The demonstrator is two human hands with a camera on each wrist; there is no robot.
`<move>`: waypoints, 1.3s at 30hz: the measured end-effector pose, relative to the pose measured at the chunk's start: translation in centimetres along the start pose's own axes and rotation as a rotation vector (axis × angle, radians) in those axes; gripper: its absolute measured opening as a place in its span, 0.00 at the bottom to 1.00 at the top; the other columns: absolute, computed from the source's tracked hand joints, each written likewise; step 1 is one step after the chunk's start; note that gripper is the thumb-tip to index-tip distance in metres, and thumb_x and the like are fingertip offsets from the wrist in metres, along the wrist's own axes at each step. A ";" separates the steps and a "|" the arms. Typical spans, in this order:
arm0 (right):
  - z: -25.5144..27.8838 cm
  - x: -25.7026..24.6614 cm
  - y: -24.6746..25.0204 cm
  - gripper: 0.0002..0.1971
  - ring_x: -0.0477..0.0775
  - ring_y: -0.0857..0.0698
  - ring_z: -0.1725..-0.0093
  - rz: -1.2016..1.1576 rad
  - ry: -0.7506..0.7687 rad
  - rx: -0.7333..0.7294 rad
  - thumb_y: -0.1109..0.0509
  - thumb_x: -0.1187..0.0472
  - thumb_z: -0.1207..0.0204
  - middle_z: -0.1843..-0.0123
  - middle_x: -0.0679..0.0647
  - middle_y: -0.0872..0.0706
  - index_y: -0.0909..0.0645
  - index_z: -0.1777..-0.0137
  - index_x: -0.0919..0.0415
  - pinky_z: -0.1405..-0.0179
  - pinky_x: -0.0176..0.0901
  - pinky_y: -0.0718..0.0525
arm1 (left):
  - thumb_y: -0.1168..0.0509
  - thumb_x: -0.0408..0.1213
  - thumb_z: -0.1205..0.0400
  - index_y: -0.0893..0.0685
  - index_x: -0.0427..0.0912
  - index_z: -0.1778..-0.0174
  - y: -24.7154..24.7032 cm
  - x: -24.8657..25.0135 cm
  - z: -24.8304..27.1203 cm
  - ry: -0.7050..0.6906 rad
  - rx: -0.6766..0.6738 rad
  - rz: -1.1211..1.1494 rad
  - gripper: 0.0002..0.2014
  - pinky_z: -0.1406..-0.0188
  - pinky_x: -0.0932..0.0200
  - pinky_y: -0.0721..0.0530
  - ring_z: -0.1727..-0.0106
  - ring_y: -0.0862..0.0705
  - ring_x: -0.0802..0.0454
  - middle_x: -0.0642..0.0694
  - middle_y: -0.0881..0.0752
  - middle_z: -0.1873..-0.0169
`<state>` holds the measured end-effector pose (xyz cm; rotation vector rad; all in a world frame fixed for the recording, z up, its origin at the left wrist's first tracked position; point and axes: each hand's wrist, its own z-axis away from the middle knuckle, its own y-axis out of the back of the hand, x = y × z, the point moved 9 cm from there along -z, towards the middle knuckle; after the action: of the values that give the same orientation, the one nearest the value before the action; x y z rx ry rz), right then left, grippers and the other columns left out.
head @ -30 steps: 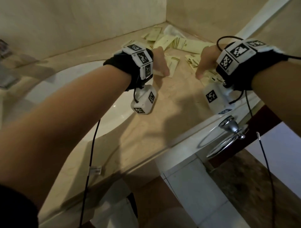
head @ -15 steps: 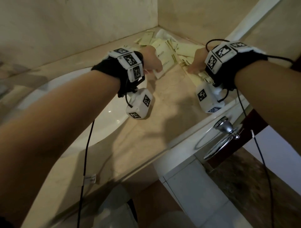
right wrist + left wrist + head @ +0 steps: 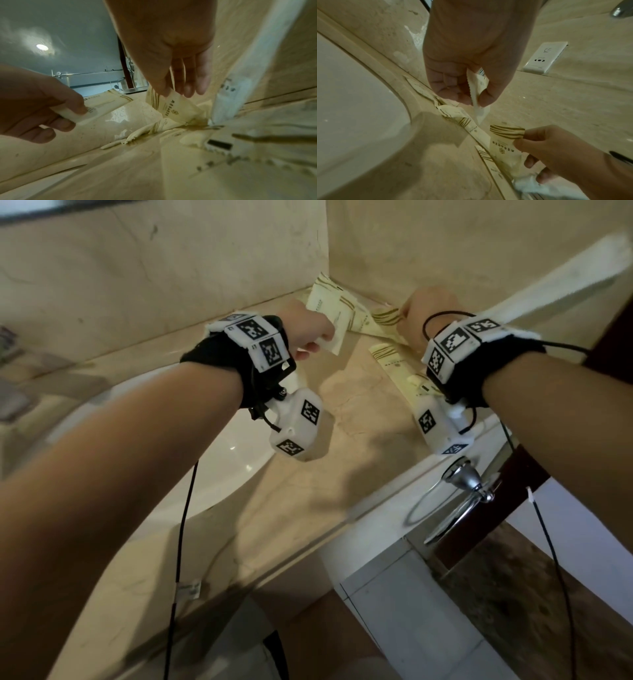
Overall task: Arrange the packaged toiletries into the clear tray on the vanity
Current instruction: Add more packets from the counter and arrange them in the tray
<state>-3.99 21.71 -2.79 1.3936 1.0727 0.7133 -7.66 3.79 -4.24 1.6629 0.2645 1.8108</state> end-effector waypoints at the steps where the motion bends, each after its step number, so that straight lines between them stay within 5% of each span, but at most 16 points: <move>1: -0.3 0.1 0.3 0.15 0.65 0.17 0.48 -0.024 -0.019 0.025 0.40 0.66 0.18 0.43 0.67 0.14 0.17 0.39 0.71 0.50 0.48 0.21 | 0.36 0.30 0.23 0.22 0.39 0.46 0.3 0.0 0.1 0.001 0.005 0.014 0.10 0.68 0.62 0.27 0.71 0.25 0.56 0.45 0.22 0.57; 4: 0.1 0.7 1.2 0.15 0.65 0.16 0.42 -0.198 -0.077 0.095 0.39 0.64 0.19 0.40 0.66 0.14 0.17 0.39 0.69 0.43 0.50 0.19 | 0.36 0.30 0.23 0.22 0.39 0.44 1.1 -0.1 0.5 -0.004 0.025 0.022 0.11 0.68 0.63 0.28 0.71 0.26 0.56 0.45 0.22 0.58; 7: 0.4 1.2 1.3 0.13 0.61 0.13 0.47 -0.527 -0.120 0.141 0.36 0.64 0.21 0.44 0.64 0.12 0.15 0.42 0.66 0.42 0.52 0.15 | 0.37 0.29 0.22 0.22 0.38 0.42 1.6 -0.3 0.7 -0.009 0.036 0.017 0.13 0.69 0.64 0.28 0.71 0.26 0.56 0.45 0.23 0.56; 10: 0.5 1.4 0.6 0.11 0.61 0.12 0.58 -0.738 -0.140 0.126 0.36 0.67 0.23 0.54 0.62 0.11 0.14 0.46 0.66 0.54 0.55 0.11 | 0.36 0.30 0.22 0.22 0.36 0.37 1.8 -0.7 0.9 -0.008 0.038 0.018 0.17 0.70 0.64 0.27 0.71 0.26 0.56 0.44 0.22 0.56; 13: 1.1 2.0 -1.1 0.06 0.53 0.16 0.71 -0.907 -0.246 0.044 0.36 0.69 0.23 0.62 0.58 0.15 0.21 0.50 0.61 0.68 0.45 0.13 | 0.36 0.30 0.23 0.22 0.36 0.39 1.6 -0.9 1.4 0.001 0.036 0.022 0.15 0.70 0.64 0.26 0.71 0.25 0.56 0.44 0.22 0.56; 20: 2.0 -0.1 -2.0 0.07 0.48 0.17 0.71 -1.058 -0.252 -0.086 0.36 0.72 0.28 0.66 0.54 0.20 0.21 0.52 0.65 0.72 0.41 0.11 | 0.38 0.32 0.21 0.22 0.38 0.39 2.8 -0.7 2.0 0.009 0.050 0.042 0.15 0.68 0.64 0.26 0.68 0.25 0.57 0.46 0.23 0.55; 23: 2.5 -1.4 -1.6 0.03 0.49 0.18 0.71 -1.086 -0.238 -0.119 0.35 0.70 0.28 0.66 0.56 0.19 0.20 0.60 0.66 0.65 0.43 0.11 | 0.37 0.32 0.21 0.22 0.39 0.44 3.9 -0.5 2.6 0.005 0.096 0.049 0.11 0.68 0.64 0.26 0.69 0.25 0.58 0.48 0.23 0.61; 26: 3.3 -2.7 -1.4 0.07 0.47 0.19 0.72 -1.099 -0.213 -0.134 0.35 0.70 0.27 0.68 0.55 0.19 0.22 0.67 0.64 0.72 0.39 0.14 | 0.38 0.31 0.21 0.22 0.38 0.47 5.0 -0.3 3.3 -0.011 0.119 0.038 0.08 0.70 0.64 0.26 0.70 0.25 0.57 0.48 0.23 0.61; 36: 6.5 -8.2 0.7 0.09 0.44 0.22 0.73 -1.149 -0.102 -0.185 0.36 0.69 0.25 0.69 0.52 0.21 0.24 0.67 0.61 0.81 0.32 0.16 | 0.38 0.30 0.21 0.23 0.38 0.47 10.5 -1.9 6.9 0.004 0.233 0.018 0.07 0.70 0.64 0.25 0.71 0.25 0.57 0.49 0.25 0.66; 39: 7.5 -10.2 0.8 0.09 0.44 0.22 0.73 -1.147 -0.065 -0.209 0.36 0.70 0.25 0.68 0.52 0.21 0.24 0.67 0.61 0.81 0.32 0.16 | 0.38 0.30 0.21 0.21 0.37 0.43 12.4 -2.9 8.0 0.012 0.271 0.020 0.11 0.69 0.64 0.24 0.69 0.24 0.57 0.47 0.22 0.60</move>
<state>-1.08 9.48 -1.29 0.4441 1.4531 -0.0743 -4.21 -9.54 1.66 1.8437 0.5204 1.8649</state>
